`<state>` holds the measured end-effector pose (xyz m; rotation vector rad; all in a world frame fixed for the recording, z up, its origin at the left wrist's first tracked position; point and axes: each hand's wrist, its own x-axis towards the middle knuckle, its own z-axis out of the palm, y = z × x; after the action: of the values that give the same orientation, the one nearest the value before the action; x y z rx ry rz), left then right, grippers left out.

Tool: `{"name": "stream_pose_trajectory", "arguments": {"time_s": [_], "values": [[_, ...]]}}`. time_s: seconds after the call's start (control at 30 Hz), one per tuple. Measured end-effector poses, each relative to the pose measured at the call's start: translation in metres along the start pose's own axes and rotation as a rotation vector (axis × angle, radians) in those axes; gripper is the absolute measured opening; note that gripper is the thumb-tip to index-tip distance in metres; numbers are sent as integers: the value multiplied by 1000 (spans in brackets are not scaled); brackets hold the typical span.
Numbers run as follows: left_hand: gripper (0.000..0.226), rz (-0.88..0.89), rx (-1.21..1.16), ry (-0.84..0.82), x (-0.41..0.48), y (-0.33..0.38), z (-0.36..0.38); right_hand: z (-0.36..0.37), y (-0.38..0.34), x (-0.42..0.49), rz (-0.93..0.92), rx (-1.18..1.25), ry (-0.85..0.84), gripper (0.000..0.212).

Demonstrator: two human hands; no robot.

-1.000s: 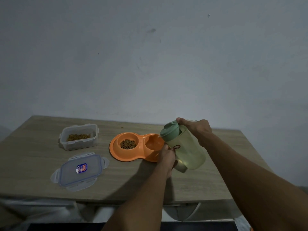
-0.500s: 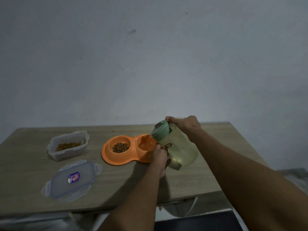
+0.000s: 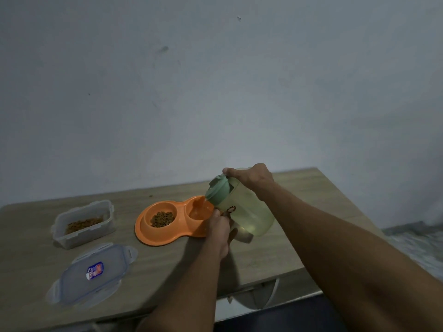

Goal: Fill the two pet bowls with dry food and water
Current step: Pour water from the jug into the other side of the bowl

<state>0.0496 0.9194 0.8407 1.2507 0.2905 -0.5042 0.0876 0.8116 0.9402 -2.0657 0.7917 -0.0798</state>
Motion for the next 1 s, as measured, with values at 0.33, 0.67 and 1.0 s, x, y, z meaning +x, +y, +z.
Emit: {"name": "stream_pose_trajectory", "arguments": {"time_s": [0.33,0.67,1.0], "values": [[30,-2,-18,13,-6,4,1,-1,-1,1,1,-7,1,89],[30,-10,-22,10,-7,6,4,-4,-4,-1,6,-6,1,89],[32,-13,-16,-10,-11,9,7,-8,-7,-3,1,-7,2,91]]}}
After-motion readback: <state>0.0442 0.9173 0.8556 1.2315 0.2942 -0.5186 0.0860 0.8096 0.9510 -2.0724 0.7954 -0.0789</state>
